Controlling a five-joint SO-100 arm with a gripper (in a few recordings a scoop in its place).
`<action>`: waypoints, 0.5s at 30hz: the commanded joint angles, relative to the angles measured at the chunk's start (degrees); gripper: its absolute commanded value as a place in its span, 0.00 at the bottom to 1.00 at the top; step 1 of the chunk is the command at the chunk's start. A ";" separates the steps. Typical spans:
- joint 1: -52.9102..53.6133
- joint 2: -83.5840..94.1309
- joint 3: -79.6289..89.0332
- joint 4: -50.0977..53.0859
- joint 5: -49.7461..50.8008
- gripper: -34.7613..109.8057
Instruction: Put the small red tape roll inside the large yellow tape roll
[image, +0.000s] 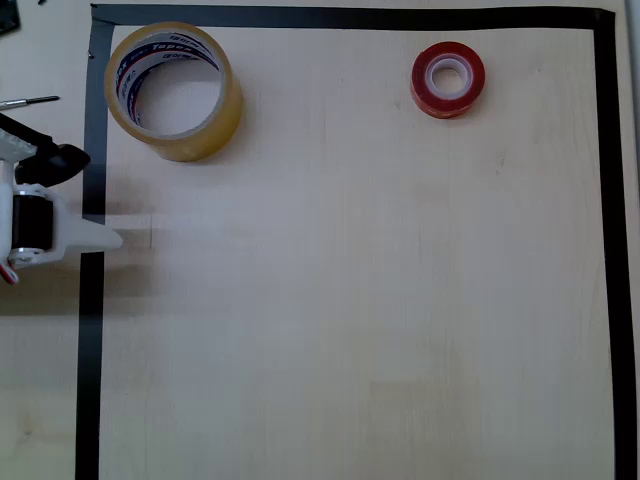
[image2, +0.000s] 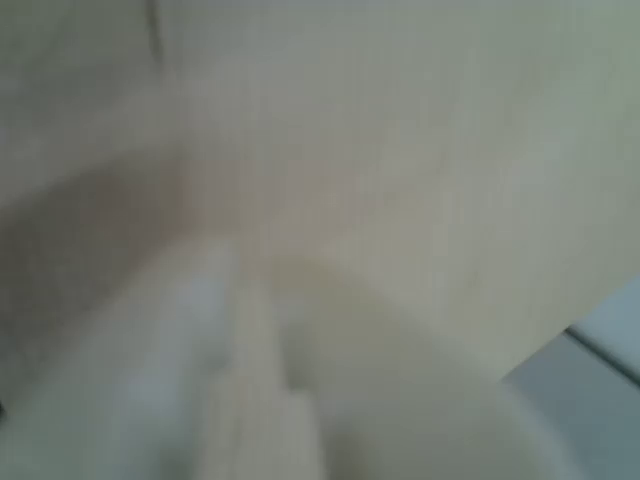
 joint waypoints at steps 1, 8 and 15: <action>-0.35 0.00 -9.58 4.57 -0.09 0.24; -0.09 -17.84 -24.61 2.99 0.09 0.24; -1.58 -47.20 -46.14 -2.46 0.09 0.24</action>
